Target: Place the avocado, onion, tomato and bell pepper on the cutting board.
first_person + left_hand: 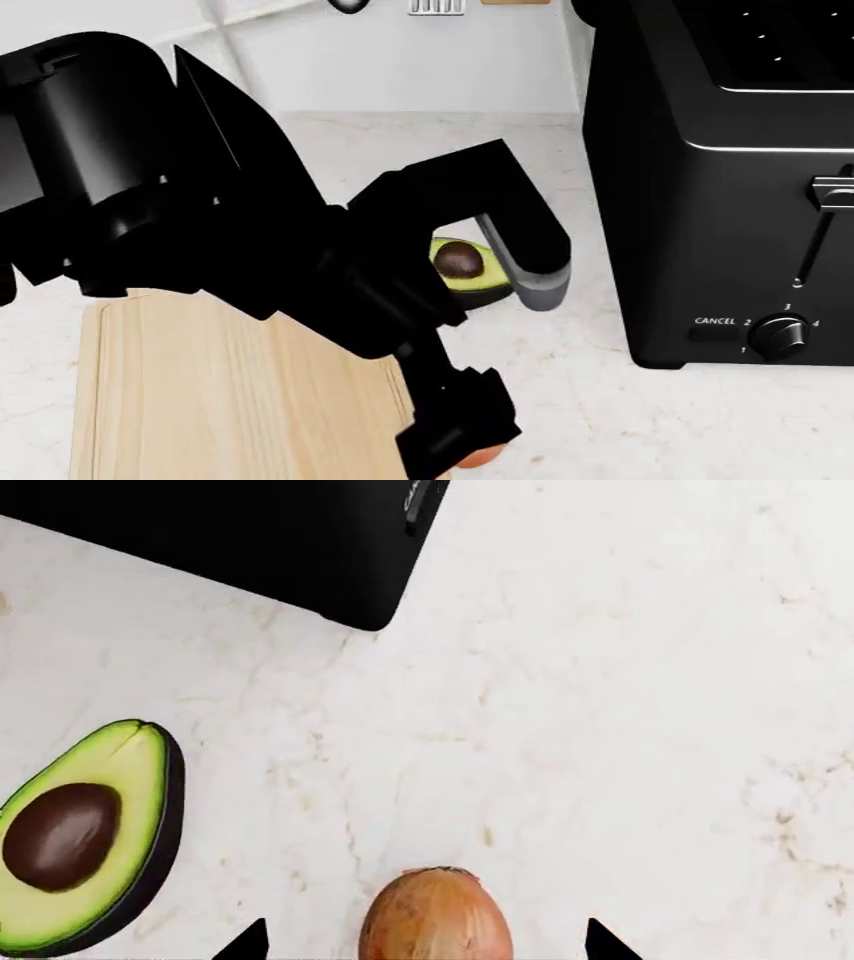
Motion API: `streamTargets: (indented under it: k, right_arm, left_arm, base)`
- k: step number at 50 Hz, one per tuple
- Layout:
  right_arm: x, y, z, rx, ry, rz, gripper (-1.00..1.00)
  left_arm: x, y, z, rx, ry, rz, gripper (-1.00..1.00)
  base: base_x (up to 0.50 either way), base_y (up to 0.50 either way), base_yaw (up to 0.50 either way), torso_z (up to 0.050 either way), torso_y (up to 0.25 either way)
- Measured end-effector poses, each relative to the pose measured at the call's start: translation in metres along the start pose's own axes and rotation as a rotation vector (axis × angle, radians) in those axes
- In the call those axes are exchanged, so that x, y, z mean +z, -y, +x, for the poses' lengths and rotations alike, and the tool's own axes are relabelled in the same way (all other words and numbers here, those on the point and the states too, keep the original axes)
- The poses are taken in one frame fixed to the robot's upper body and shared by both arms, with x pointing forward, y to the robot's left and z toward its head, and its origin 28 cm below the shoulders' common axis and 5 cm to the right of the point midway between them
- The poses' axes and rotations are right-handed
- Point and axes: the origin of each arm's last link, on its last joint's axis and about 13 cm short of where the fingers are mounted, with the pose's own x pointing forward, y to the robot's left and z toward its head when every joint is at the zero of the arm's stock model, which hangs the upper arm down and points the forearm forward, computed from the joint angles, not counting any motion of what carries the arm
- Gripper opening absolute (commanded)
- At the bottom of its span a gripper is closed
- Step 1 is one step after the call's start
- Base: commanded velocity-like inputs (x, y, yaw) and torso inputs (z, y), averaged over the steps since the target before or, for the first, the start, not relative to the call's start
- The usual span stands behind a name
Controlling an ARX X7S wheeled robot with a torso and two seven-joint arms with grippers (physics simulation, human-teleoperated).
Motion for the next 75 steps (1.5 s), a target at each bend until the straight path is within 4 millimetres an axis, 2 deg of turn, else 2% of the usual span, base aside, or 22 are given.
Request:
streamTargets:
  k: [45,46,61,75]
  right_arm:
    - [-0.005,0.005,-0.008,-0.003,-0.018,-0.01,1.0]
    - [-0.005,0.005,-0.008,-0.003,-0.019,-0.01,1.0]
    - [-0.007,0.004,-0.01,0.009,-0.028,-0.017,1.0]
    - [-0.001,0.004,-0.009,0.019,-0.024,-0.028,1.0]
  left_arm:
    - [-0.025,-0.003,0.029,-0.039,-0.061,-0.062,1.0]
    - [-0.025,-0.003,0.03,-0.04,-0.062,-0.061,-1.0]
    - [-0.02,0.001,0.027,-0.04,-0.048,-0.025,-1.0]
    - [0.001,0.014,0.008,-0.045,0.01,0.054,-1.0]
  base:
    - [0.0,0.0,0.0,0.0,0.0]
    - [0.0,0.0,0.0,0.0,0.0]
    - [0.0,0.0,0.0,0.0,0.0]
    - [0.0,0.0,0.0,0.0,0.0]
